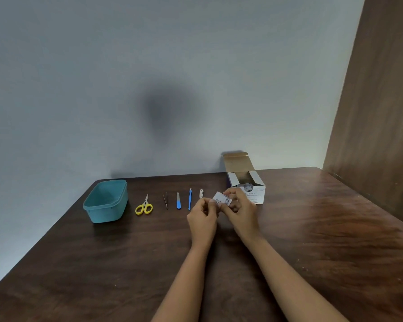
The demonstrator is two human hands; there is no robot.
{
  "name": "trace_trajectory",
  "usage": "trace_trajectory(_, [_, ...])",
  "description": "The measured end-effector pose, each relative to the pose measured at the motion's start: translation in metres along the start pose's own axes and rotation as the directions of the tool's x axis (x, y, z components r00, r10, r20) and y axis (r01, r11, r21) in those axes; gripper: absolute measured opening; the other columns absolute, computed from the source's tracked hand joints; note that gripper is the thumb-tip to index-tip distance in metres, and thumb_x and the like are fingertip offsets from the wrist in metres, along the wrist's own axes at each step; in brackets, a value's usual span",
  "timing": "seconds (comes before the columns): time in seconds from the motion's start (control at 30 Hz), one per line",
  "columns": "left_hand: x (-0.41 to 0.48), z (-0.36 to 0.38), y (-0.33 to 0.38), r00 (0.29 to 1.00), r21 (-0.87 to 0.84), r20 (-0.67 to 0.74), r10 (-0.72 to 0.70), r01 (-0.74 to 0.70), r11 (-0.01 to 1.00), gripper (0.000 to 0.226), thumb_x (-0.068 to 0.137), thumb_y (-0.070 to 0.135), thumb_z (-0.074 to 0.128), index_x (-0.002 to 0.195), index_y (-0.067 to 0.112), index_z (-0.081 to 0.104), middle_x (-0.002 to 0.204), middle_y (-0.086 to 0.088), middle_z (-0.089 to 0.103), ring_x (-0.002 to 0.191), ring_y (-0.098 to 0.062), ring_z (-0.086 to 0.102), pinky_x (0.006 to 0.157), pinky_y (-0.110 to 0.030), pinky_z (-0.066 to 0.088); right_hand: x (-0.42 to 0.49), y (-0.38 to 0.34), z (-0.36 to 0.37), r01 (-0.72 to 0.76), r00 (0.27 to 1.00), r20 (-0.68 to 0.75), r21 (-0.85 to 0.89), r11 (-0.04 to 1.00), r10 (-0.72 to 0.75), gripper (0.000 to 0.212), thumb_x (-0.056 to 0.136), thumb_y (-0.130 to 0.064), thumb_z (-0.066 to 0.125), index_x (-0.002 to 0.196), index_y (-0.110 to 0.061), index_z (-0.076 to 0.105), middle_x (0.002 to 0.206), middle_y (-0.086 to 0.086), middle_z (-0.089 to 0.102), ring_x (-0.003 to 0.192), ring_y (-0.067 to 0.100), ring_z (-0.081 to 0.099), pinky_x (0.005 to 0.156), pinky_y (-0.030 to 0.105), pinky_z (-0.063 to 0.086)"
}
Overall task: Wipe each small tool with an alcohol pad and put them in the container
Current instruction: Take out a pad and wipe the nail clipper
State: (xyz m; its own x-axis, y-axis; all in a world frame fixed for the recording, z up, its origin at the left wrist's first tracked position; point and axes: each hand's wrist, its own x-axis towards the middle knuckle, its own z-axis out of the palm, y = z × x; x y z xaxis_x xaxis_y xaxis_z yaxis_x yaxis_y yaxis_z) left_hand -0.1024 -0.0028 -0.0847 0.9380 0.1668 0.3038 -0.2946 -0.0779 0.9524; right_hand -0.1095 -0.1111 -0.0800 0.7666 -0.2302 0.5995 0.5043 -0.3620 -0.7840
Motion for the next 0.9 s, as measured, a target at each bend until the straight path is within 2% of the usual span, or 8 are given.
trace_trajectory(0.1, [0.001, 0.000, 0.002, 0.998, -0.115, 0.002, -0.060, 0.060, 0.992, 0.014, 0.092, 0.013, 0.058, 0.080, 0.011, 0.064, 0.071, -0.004, 0.069, 0.064, -0.009, 0.066, 0.075, -0.039, 0.060, -0.001, -0.001, 0.001, -0.001, 1.000, -0.001, -0.011, 1.000, 0.001, 0.035, 0.077, -0.001, 0.074, 0.087, -0.028, 0.055, 0.085, -0.008, 0.058, 0.059, 0.006, 0.056, 0.057, 0.021, 0.050])
trace_trajectory(0.2, [0.000, 0.000, 0.004, 0.997, -0.181, 0.013, -0.076, 0.077, 0.980, 0.015, 0.093, 0.011, 0.058, 0.080, 0.013, 0.064, 0.078, -0.010, 0.070, 0.072, -0.016, 0.068, 0.072, -0.033, 0.060, 0.000, 0.000, 0.001, -0.006, 1.000, -0.003, -0.017, 1.000, 0.006, 0.032, 0.077, -0.001, 0.074, 0.086, -0.024, 0.054, 0.085, -0.004, 0.058, 0.057, 0.018, 0.057, 0.058, 0.033, 0.052])
trace_trajectory(0.3, [-0.001, 0.000, 0.004, 0.996, -0.198, 0.012, -0.085, 0.086, 0.976, 0.015, 0.093, 0.011, 0.058, 0.081, 0.016, 0.064, 0.082, -0.011, 0.071, 0.076, -0.019, 0.069, 0.069, -0.030, 0.059, 0.001, 0.001, 0.002, 0.021, 1.000, 0.000, -0.023, 1.000, -0.021, 0.027, 0.077, -0.001, 0.074, 0.086, -0.018, 0.054, 0.083, 0.003, 0.057, 0.061, 0.027, 0.058, 0.057, 0.038, 0.051])
trace_trajectory(0.47, [0.000, 0.000, 0.004, 0.997, -0.197, 0.003, -0.083, 0.081, 0.977, 0.014, 0.093, 0.011, 0.059, 0.081, 0.015, 0.065, 0.082, -0.012, 0.071, 0.075, -0.018, 0.070, 0.068, -0.029, 0.060, 0.002, 0.006, 0.002, 0.056, 0.998, 0.005, -0.063, 0.996, -0.056, 0.024, 0.078, -0.006, 0.075, 0.086, -0.016, 0.055, 0.085, 0.001, 0.056, 0.067, 0.021, 0.056, 0.056, 0.028, 0.050])
trace_trajectory(0.6, [0.001, 0.000, 0.004, 0.997, -0.201, 0.000, -0.071, 0.070, 0.977, 0.015, 0.093, 0.011, 0.059, 0.079, 0.014, 0.065, 0.079, -0.012, 0.070, 0.073, -0.017, 0.069, 0.067, -0.029, 0.060, 0.003, 0.009, 0.003, 0.043, 0.999, 0.000, -0.067, 0.997, -0.043, 0.025, 0.077, -0.007, 0.076, 0.086, -0.016, 0.055, 0.085, 0.001, 0.057, 0.068, 0.023, 0.059, 0.056, 0.031, 0.052])
trace_trajectory(0.73, [0.002, 0.000, 0.004, 0.998, -0.212, -0.008, -0.069, 0.066, 0.975, 0.018, 0.093, 0.008, 0.058, 0.078, 0.016, 0.064, 0.078, -0.013, 0.070, 0.072, -0.015, 0.068, 0.069, -0.030, 0.060, 0.004, 0.012, 0.003, 0.001, 1.000, 0.008, -0.097, 0.995, 0.000, 0.026, 0.075, -0.009, 0.078, 0.088, -0.018, 0.057, 0.089, 0.004, 0.062, 0.074, 0.022, 0.064, 0.060, 0.020, 0.052])
trace_trajectory(0.9, [0.002, 0.000, 0.004, 0.997, -0.227, 0.008, -0.073, 0.073, 0.971, 0.022, 0.094, 0.007, 0.055, 0.078, 0.018, 0.063, 0.078, -0.010, 0.069, 0.074, -0.014, 0.068, 0.070, -0.030, 0.060, 0.004, 0.012, 0.003, -0.050, 0.997, 0.051, -0.078, 0.996, 0.054, 0.027, 0.077, -0.013, 0.078, 0.097, -0.017, 0.060, 0.096, 0.007, 0.067, 0.081, 0.019, 0.068, 0.068, 0.026, 0.057])
